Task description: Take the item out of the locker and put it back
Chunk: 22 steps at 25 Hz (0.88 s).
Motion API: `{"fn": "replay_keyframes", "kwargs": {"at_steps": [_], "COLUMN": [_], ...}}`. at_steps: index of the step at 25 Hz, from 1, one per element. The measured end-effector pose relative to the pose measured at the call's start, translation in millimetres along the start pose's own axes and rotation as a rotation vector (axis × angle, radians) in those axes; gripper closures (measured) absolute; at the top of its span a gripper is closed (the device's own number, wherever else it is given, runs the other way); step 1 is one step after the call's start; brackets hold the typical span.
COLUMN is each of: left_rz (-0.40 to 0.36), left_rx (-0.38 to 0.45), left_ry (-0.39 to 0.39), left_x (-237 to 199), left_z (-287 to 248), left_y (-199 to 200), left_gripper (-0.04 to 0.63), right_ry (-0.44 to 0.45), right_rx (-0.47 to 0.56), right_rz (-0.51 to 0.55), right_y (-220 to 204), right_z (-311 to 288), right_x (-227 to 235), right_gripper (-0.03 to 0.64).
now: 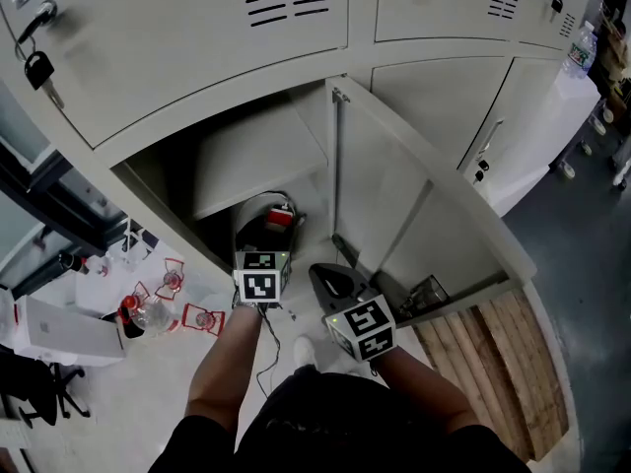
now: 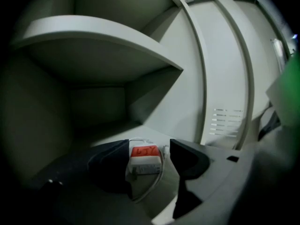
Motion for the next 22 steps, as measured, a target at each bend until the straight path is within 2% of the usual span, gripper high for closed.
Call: {"fn": "replay_keyframes", "kwargs": {"at_steps": [9, 11, 17, 22], "left_rz": [0.038, 0.054, 0.107, 0.131], "left_rx": [0.1, 0.118, 0.141, 0.108], "left_ry": [0.059, 0.086, 0.167, 0.192], "left_x": [3, 5, 10, 19], "left_z": [64, 81, 130, 168], "left_y": [15, 15, 2, -21], "left_gripper": [0.358, 0.393, 0.564, 0.591], "right_ry": [0.061, 0.068, 0.106, 0.142], "right_rx": [-0.001, 0.002, 0.012, 0.015], "right_rz": [0.043, 0.06, 0.089, 0.09], "right_y": [0, -1, -1, -5], "right_z": [14, 19, 36, 50], "right_x": [-17, -19, -30, -44], "right_gripper": [0.617, 0.617, 0.617, 0.617]}}
Point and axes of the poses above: the fingertips, and each gripper's own axes: z backward along the fingers, x to its right, y out of its top, the point moved 2 cm from there along z, backward along the fingers, and after that the axes turned 8 degrees about y, right-handed, at the moved point
